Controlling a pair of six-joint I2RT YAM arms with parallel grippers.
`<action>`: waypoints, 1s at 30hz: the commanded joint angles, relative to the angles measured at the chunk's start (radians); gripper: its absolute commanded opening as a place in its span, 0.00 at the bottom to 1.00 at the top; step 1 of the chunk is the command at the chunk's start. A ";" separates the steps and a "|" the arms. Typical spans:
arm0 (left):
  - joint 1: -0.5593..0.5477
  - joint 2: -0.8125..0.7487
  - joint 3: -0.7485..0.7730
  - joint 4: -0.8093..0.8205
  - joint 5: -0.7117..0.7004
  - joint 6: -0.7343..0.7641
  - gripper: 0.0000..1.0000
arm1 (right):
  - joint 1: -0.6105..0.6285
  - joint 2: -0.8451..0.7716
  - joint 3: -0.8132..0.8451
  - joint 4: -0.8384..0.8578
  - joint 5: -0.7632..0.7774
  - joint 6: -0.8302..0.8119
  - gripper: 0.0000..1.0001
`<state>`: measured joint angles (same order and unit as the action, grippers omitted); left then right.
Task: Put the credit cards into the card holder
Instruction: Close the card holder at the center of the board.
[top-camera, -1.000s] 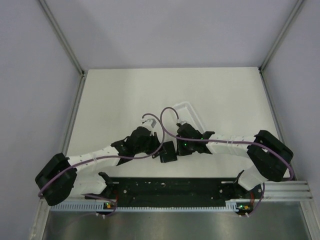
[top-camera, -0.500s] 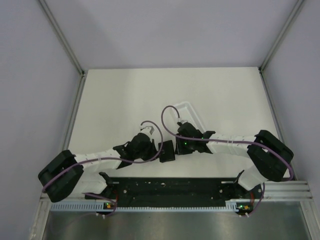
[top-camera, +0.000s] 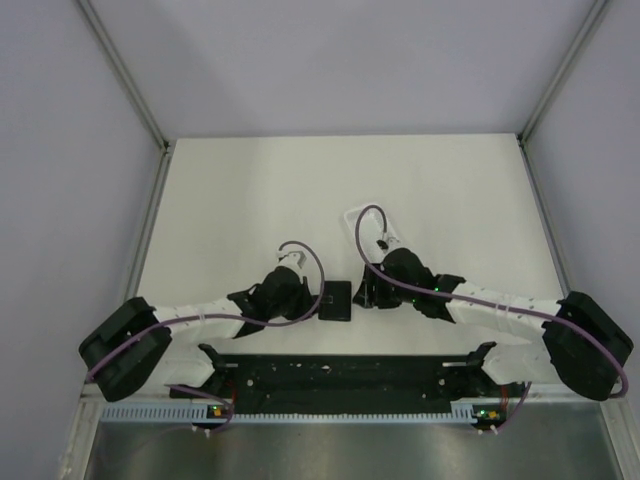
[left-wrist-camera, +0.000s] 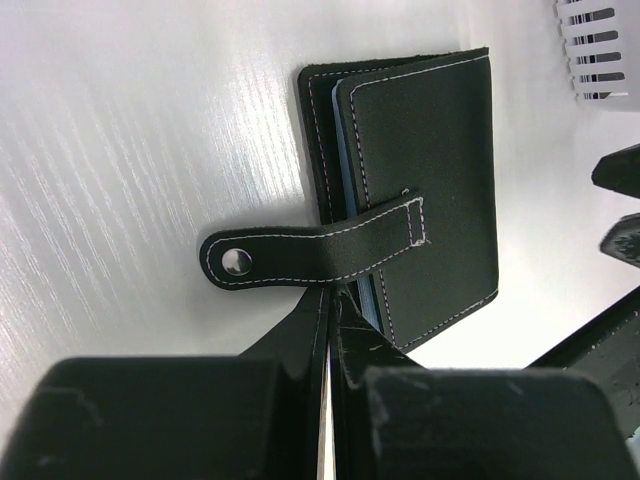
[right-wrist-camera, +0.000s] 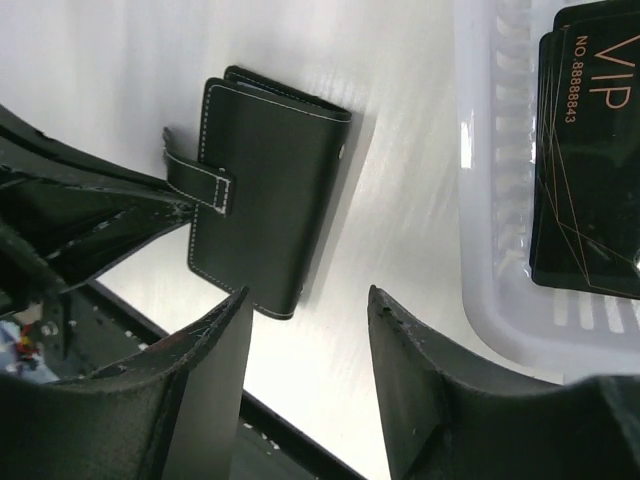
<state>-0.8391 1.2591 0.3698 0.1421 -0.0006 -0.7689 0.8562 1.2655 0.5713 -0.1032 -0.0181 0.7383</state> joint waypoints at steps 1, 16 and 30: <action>0.002 0.014 -0.015 -0.012 -0.018 0.002 0.00 | -0.057 -0.054 -0.066 0.197 -0.115 0.064 0.51; 0.000 -0.244 0.090 -0.081 0.054 0.080 0.00 | -0.063 -0.015 -0.093 0.257 -0.149 0.088 0.51; 0.031 -0.001 0.184 -0.081 0.031 0.140 0.00 | -0.065 -0.026 -0.097 0.238 -0.143 0.090 0.51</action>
<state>-0.8268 1.2358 0.5091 0.0315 0.0441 -0.6632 0.7959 1.2404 0.4839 0.1051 -0.1604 0.8238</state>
